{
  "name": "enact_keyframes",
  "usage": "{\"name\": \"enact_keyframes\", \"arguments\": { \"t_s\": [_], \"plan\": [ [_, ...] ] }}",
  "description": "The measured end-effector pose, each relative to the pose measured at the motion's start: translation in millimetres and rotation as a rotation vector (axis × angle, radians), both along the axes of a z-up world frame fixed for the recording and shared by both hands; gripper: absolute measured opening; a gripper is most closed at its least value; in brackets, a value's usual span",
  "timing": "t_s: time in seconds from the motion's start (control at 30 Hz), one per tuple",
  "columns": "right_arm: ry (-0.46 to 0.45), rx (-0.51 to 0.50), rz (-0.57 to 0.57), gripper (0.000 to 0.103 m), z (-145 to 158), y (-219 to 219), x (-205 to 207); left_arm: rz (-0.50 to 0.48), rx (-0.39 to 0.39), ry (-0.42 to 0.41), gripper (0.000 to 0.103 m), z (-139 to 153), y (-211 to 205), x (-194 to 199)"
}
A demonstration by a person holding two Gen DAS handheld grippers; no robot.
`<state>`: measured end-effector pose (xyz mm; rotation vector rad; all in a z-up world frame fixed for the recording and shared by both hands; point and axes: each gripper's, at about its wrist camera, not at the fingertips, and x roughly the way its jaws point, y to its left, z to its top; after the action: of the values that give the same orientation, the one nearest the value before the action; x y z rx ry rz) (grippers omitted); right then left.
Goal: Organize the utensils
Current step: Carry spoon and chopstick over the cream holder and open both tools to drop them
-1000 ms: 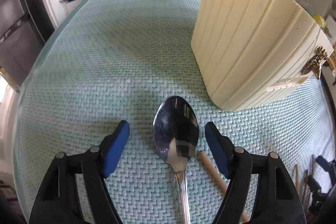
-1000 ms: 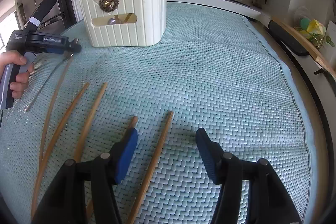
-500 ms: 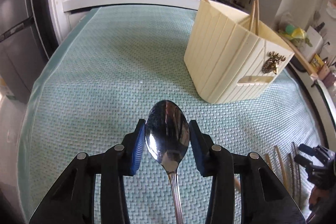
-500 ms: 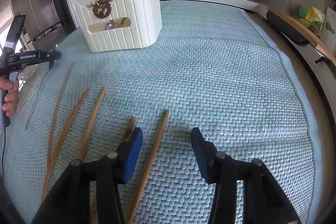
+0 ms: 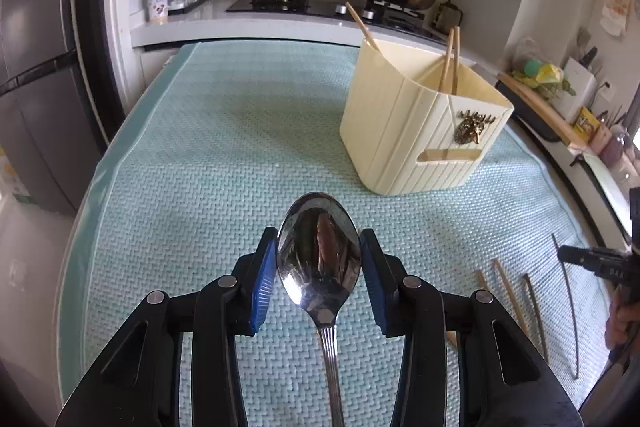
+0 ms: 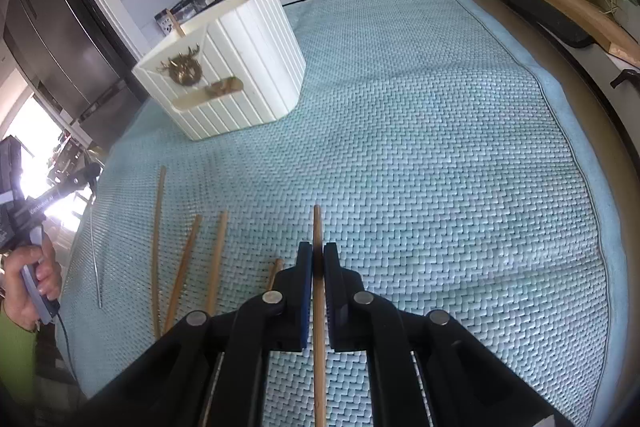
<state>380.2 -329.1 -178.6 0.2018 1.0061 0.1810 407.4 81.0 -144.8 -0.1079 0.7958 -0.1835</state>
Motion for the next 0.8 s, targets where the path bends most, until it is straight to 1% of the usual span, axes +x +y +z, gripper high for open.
{"name": "enact_keyframes", "arguments": {
  "t_s": [0.13, 0.3, 0.37, 0.5, 0.8],
  "plan": [
    [-0.064, 0.042, -0.009, 0.006, 29.3, -7.7, -7.6, -0.013, -0.005, -0.030, 0.041, 14.4, 2.1, -12.2],
    [-0.157, 0.056, 0.003, 0.006, 68.0, -7.8, -26.0, -0.017, -0.020, -0.078, 0.041, 36.3, 5.5, -25.7],
    [-0.189, 0.048, 0.009, 0.006, 81.6, 2.2, -40.1, -0.017, -0.024, -0.093, 0.041, 42.5, 6.2, -30.3],
    [-0.242, 0.035, 0.029, 0.006, 105.7, 11.1, -50.2, -0.019, -0.028, -0.114, 0.041, 53.1, 6.7, -36.6],
    [-0.339, -0.010, 0.064, 0.006, 142.5, 30.5, -64.4, -0.021, -0.033, -0.149, 0.041, 71.9, 9.2, -49.5]
  ]
}}
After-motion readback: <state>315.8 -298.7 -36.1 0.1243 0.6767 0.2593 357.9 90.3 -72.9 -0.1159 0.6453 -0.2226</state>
